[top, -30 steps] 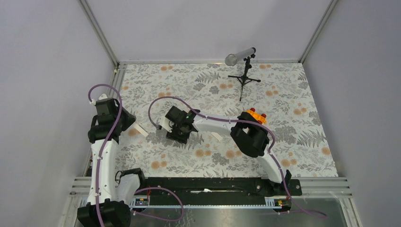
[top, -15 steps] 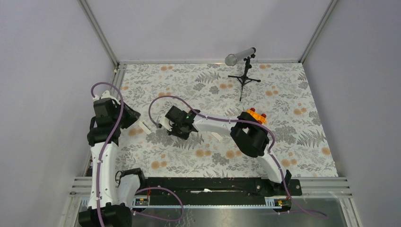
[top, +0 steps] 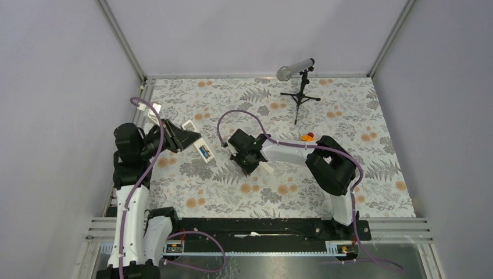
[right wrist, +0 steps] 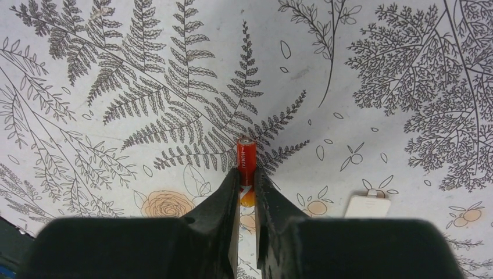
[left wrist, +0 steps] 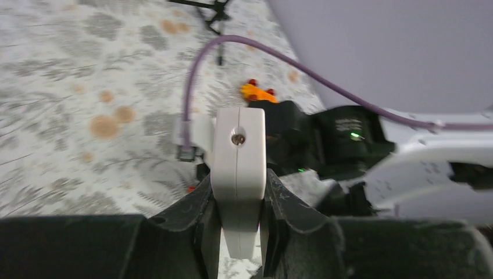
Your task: Load the batteries into the remote control
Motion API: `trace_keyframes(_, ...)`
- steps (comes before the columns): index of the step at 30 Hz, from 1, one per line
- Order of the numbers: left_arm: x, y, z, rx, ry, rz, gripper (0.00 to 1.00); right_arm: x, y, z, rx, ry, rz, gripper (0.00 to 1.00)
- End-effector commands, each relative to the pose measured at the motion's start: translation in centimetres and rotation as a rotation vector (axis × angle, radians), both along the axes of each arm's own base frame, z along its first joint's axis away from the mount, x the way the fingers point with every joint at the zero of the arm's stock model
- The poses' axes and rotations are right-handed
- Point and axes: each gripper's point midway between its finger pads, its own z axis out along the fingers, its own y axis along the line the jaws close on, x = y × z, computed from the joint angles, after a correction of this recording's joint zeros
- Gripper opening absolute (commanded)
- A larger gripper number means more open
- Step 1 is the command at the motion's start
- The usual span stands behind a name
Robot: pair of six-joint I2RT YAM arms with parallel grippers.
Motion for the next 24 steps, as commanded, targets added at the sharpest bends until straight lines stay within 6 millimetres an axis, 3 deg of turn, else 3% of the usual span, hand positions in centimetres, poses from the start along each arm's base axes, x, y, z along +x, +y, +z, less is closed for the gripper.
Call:
trace_keyframes(1, -3.3, -3.2, 4.8, -0.091, -0.192, -0.31, 0.0, -1.0, -0.8, -0.3, -0.017, 0.025, -0.072, 0.13)
trace_keyframes(5, -3.3, -3.4, 4.9, -0.089, -0.191, -0.313, 0.0, -0.6, 0.1, 0.1, 0.01, 0.02, -0.086, 0.13)
trace_keyframes(11, -1.5, -1.8, 2.9, -0.007, -0.112, -0.151, 0.0, 0.0, 0.9, 1.0, 0.028, 0.015, -0.137, 0.19)
trace_keyframes(16, -0.6, -0.9, 2.1, 0.026, -0.084, -0.066, 0.0, 0.0, 1.6, 3.1, 0.068, 0.047, -0.268, 0.52)
trace_keyframes(17, -0.5, -0.8, 2.1, 0.029, -0.084, -0.057, 0.0, 0.1, 1.8, 3.6, 0.086, 0.047, -0.289, 0.54)
trace_keyframes(21, -0.1, 0.0, 1.9, 0.058, -0.08, 0.009, 0.0, 0.5, 2.6, 4.8, 0.124, 0.037, -0.296, 0.55)
trace_keyframes(24, 1.1, 2.3, 1.7, 0.125, -0.068, 0.173, 0.0, 0.4, 2.3, 4.3, 0.09, 0.038, -0.273, 0.53)
